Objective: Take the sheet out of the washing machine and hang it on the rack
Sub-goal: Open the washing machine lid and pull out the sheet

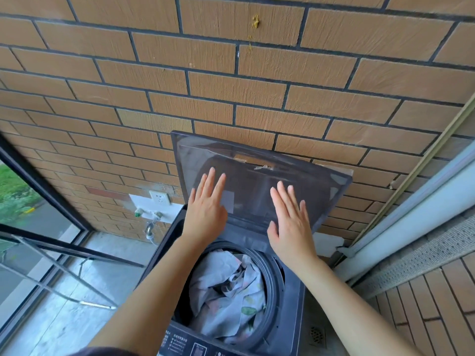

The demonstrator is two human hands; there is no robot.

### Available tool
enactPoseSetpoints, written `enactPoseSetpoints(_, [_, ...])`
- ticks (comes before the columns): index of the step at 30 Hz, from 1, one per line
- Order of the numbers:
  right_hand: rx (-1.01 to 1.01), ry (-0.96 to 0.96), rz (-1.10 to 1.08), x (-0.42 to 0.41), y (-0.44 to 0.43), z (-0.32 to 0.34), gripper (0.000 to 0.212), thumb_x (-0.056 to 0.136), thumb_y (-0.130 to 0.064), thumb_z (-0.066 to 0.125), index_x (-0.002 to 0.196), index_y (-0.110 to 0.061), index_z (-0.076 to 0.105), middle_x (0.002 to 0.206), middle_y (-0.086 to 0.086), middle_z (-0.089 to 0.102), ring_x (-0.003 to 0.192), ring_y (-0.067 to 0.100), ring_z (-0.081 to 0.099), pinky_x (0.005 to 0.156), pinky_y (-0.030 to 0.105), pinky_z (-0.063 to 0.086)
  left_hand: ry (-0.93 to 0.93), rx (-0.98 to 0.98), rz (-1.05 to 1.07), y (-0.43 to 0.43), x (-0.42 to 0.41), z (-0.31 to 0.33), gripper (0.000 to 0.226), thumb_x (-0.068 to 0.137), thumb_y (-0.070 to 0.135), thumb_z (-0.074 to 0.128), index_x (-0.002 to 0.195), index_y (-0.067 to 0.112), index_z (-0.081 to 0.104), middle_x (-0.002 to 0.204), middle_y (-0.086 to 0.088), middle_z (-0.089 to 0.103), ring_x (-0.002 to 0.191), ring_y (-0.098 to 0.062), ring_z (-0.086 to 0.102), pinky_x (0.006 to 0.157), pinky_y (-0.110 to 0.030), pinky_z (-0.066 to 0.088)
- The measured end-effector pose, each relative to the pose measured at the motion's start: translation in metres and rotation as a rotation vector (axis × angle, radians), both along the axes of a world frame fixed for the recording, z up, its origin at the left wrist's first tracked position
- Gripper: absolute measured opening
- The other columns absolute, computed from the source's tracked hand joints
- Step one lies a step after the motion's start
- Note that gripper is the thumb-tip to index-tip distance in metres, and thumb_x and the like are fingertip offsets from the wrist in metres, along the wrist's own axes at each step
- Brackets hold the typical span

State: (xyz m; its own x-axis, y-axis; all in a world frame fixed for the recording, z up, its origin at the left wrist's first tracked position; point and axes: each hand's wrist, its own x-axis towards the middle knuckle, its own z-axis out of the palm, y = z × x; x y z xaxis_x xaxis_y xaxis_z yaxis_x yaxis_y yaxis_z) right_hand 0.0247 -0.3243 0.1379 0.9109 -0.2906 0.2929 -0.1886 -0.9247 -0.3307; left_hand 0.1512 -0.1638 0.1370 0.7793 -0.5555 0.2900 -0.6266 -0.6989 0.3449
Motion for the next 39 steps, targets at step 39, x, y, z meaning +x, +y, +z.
enactPoseSetpoints(39, [0.307,0.910,-0.058,0.023,0.047,-0.323,0.070,0.085,-0.017,0.062,0.142,-0.028,0.023,0.157,0.002,0.009,0.140,0.031,0.021,0.102,0.041,0.041,0.987,0.122,0.450,0.017,-0.006,-0.299,0.022,0.092,0.016,0.044,0.098,0.001,0.059,0.103,-0.020,0.062,0.095,-0.033,0.060,0.080,-0.033,0.045])
